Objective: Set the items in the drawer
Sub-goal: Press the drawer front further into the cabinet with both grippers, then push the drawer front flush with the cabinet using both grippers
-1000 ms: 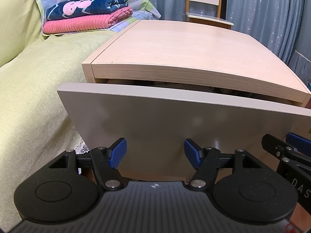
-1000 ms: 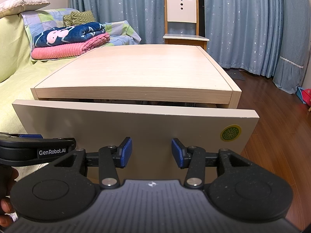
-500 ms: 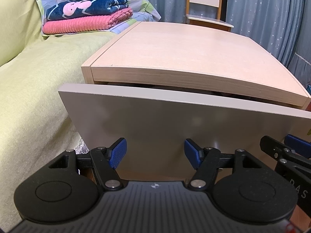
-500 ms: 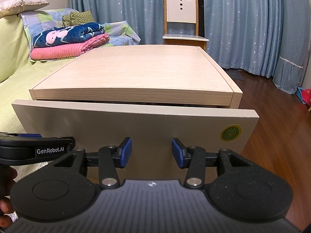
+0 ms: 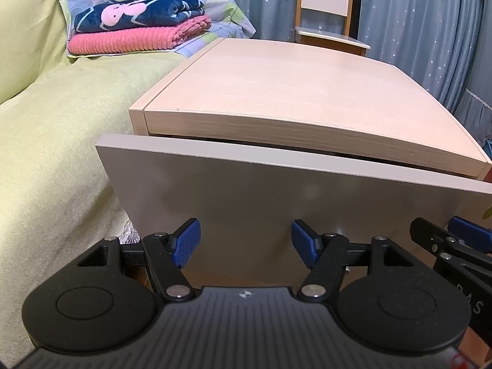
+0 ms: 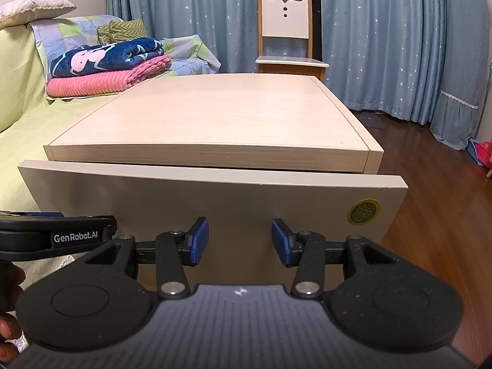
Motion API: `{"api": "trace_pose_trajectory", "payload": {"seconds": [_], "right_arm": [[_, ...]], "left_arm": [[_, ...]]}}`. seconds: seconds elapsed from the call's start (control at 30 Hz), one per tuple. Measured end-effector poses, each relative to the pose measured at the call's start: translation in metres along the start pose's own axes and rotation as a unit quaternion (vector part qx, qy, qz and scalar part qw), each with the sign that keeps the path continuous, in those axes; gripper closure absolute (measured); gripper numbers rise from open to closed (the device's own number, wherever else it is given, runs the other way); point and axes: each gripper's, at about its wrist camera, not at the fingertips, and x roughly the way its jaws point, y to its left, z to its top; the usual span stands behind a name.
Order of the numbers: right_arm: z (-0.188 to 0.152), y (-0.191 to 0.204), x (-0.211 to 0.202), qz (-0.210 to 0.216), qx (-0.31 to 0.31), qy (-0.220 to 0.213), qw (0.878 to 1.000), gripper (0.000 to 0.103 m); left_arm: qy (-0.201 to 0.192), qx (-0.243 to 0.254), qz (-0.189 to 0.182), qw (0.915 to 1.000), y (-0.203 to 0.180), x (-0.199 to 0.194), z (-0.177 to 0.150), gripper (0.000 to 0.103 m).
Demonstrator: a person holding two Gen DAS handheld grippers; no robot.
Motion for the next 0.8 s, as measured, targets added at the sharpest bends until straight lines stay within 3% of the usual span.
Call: {"api": "trace_pose_trajectory", "payload": {"seconds": [0.8], "right_arm": [[0.0071,-0.0018,0.0026,-0.003,0.002,-0.010,1.000,0.062]], "left_arm": [[-0.012,-0.010,-0.004,0.9999,0.0027,-0.0003,0.0050,0.036]]}}
